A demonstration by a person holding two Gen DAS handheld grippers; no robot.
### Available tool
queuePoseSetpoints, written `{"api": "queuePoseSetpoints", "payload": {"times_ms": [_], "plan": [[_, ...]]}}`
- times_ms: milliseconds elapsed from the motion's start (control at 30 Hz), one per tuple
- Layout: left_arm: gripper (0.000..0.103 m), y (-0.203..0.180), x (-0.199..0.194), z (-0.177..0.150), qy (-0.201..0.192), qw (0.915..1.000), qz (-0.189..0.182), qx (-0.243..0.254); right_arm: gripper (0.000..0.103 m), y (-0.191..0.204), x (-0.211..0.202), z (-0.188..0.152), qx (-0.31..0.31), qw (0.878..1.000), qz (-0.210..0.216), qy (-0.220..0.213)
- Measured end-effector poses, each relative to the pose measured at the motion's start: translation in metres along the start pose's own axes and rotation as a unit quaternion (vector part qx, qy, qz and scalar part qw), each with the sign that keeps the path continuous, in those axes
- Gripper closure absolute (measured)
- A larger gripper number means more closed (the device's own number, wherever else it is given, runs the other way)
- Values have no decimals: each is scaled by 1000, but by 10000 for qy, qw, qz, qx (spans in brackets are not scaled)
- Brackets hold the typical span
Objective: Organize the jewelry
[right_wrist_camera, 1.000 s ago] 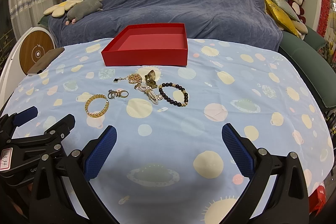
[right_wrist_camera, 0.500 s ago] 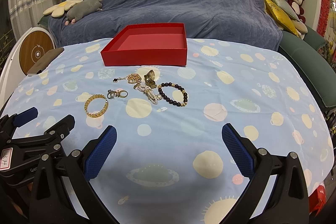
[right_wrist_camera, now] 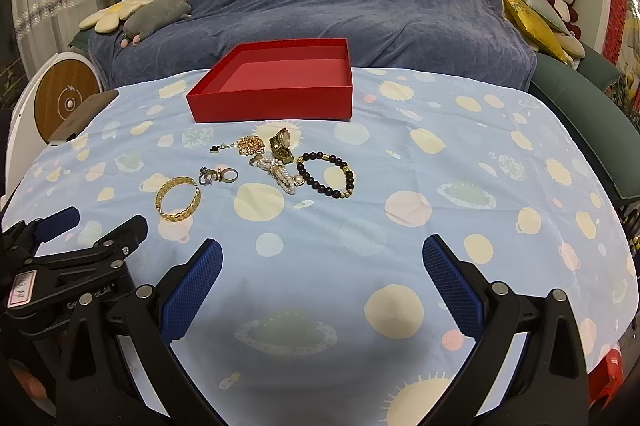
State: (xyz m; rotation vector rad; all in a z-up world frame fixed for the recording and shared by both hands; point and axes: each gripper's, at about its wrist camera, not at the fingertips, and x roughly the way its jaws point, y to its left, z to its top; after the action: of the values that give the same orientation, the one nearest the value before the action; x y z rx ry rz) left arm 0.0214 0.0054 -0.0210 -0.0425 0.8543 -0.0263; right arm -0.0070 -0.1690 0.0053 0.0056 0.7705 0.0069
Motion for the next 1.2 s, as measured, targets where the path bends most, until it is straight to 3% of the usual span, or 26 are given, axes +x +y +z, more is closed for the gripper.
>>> {"api": "queuePoseSetpoints", "payload": {"times_ms": [267,500,667,833,1000,1200], "plan": [[5,-2,40,10,14,9999,-87,-110,5,-4,8,-2,41,10000,12,66],[5,-7,64,12,113,9999,74,-6,5,-9,15,-5,86,9999,0,149],[22,-10,73,13,204,9998,19,51,5,-13,20,-4,148,9997,31,199],[51,-15,70,14,137,9997,-110,185,5,-12,31,-2,116,9997,116,189],[50,-12,68,16,253,9994,-227,68,8,-9,49,7,96,9995,257,181],[51,-2,59,21,273,9991,-302,-96,29,-1,80,22,17,9980,558,312]]}}
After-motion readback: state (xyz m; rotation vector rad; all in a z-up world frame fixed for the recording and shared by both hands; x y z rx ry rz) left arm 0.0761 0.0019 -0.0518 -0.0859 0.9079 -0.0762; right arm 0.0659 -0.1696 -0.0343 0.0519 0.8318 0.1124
